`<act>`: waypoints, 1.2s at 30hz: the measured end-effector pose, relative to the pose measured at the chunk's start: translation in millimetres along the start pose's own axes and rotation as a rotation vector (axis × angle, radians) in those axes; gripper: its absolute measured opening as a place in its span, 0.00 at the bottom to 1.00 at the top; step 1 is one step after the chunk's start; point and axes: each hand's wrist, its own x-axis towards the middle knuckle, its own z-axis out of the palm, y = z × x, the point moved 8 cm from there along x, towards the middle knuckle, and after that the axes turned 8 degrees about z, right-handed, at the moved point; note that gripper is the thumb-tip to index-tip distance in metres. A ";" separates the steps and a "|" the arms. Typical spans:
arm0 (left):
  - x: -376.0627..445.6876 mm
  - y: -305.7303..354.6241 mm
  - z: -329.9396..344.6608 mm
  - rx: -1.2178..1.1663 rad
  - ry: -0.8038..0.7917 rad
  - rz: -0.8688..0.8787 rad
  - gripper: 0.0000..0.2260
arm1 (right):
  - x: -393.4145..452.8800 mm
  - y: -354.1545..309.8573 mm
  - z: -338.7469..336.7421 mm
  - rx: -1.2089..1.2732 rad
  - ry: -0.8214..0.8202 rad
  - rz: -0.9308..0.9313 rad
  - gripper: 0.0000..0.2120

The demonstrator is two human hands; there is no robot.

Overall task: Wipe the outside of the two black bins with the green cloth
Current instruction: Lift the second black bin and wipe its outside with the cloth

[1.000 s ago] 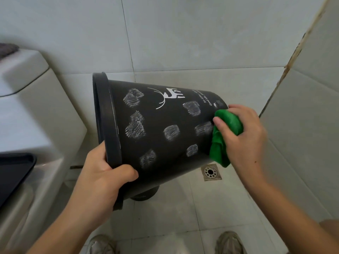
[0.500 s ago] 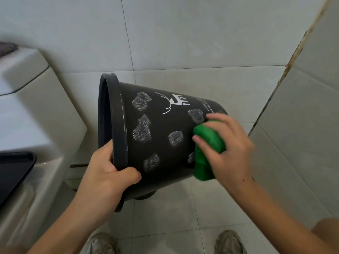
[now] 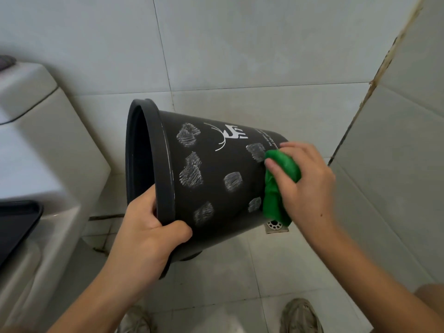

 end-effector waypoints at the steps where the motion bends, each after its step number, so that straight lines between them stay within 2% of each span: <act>1: 0.5 2.7 1.5 0.021 -0.004 0.015 0.12 | 6.8 7.8 -0.6 0.007 0.011 0.076 0.15; 4: 1.9 4.0 2.4 0.003 0.002 0.029 0.12 | -1.0 5.6 -0.1 0.021 0.054 0.116 0.15; 8: 3.8 1.4 0.1 -0.021 -0.004 0.004 0.14 | -24.0 -28.1 3.7 0.013 0.004 -0.142 0.14; 9: 3.8 2.5 0.1 -0.023 -0.006 0.000 0.14 | -16.1 -27.3 4.0 0.021 -0.023 -0.158 0.15; 11: 1.7 9.4 5.7 0.016 -0.045 0.023 0.12 | 14.7 -5.3 1.6 0.049 -0.048 0.021 0.15; 13: -2.0 16.0 14.2 0.100 -0.099 0.066 0.15 | 35.8 23.9 -0.9 0.034 -0.066 0.248 0.12; 14: -3.2 15.8 16.6 0.130 -0.115 0.073 0.16 | 36.2 28.6 -1.2 0.019 -0.067 0.277 0.11; 16: -4.1 12.7 14.6 0.133 -0.105 0.060 0.18 | 25.2 8.2 -1.3 0.032 -0.073 0.153 0.12; 19: -3.2 8.9 9.5 0.104 -0.076 0.029 0.15 | 5.5 -28.3 7.6 0.075 -0.228 -0.100 0.14; 20: -3.8 8.2 7.2 0.104 -0.064 0.028 0.16 | 13.1 -25.4 6.1 0.092 -0.244 -0.080 0.14; 22: -5.9 11.9 10.6 0.151 -0.094 0.057 0.15 | 37.8 0.8 -1.0 0.100 -0.203 0.098 0.10; 24: -8.3 15.4 15.9 0.200 -0.130 0.083 0.13 | 48.5 25.3 -2.0 0.003 -0.213 0.225 0.07; 26: -8.2 13.2 14.5 0.167 -0.125 0.076 0.11 | 40.9 17.7 -0.6 -0.026 -0.200 0.170 0.10; 30: -4.8 3.8 7.1 0.033 -0.073 0.015 0.15 | 17.2 -26.9 3.7 0.092 -0.284 -0.077 0.16; 32: -6.0 5.6 9.7 0.057 -0.090 0.034 0.14 | 32.9 -7.7 -1.4 0.083 -0.238 0.042 0.15; 34: -8.0 7.3 15.3 0.117 -0.136 0.062 0.14 | 45.1 20.4 -0.5 -0.031 -0.231 0.191 0.12; 36: -8.5 6.9 16.4 0.112 -0.145 0.061 0.13 | 39.4 19.4 4.0 -0.067 -0.248 0.165 0.13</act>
